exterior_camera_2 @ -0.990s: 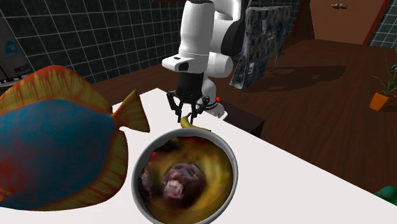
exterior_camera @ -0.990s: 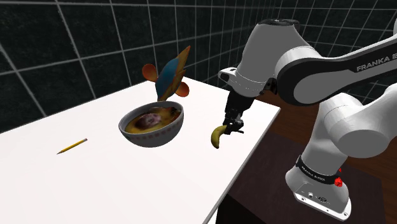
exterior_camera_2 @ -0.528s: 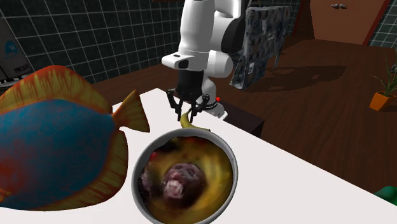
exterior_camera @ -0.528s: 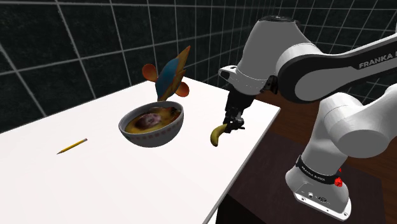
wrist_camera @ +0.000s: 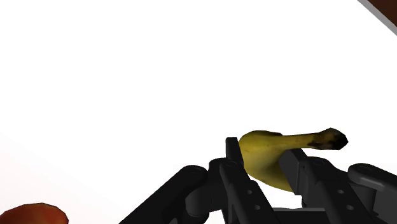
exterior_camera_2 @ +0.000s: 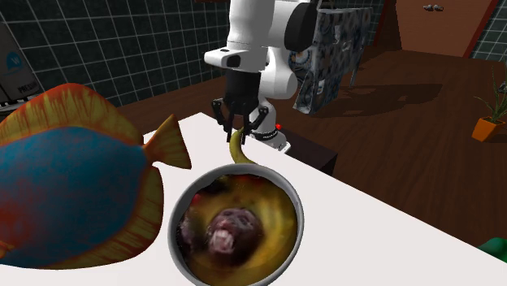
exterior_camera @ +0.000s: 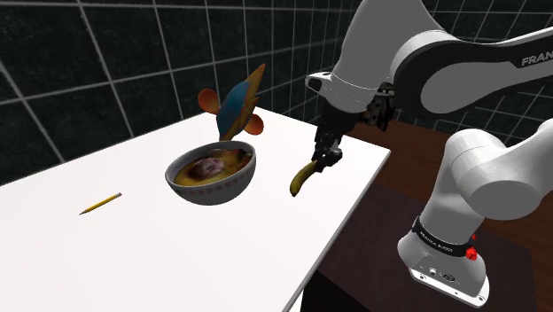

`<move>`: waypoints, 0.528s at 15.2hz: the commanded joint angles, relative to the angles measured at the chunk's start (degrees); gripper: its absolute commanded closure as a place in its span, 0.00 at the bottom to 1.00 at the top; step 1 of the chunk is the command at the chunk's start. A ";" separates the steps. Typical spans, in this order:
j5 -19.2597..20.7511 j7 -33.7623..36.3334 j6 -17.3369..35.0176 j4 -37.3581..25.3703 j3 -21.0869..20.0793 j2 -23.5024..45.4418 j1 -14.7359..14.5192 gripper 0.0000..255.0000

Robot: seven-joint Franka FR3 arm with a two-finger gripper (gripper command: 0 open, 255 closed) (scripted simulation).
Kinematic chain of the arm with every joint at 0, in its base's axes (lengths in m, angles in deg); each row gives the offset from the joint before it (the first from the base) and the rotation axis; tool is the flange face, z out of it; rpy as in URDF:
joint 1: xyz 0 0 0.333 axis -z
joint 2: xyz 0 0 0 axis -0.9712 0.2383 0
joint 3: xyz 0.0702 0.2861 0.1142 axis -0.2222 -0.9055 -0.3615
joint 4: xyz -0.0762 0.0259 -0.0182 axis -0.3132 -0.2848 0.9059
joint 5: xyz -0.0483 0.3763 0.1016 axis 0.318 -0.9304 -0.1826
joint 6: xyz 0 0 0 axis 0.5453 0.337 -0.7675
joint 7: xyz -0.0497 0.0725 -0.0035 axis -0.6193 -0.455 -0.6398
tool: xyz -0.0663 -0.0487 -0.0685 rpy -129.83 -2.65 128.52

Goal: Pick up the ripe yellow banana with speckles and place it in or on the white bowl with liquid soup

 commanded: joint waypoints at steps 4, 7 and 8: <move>0.60 -0.38 -4.30 -3.37 0.86 -0.93 0.32 1.00; 0.91 -0.51 -6.67 -5.56 1.25 -1.11 0.51 1.00; 1.02 -0.55 -7.44 -6.31 1.37 -1.14 0.57 1.00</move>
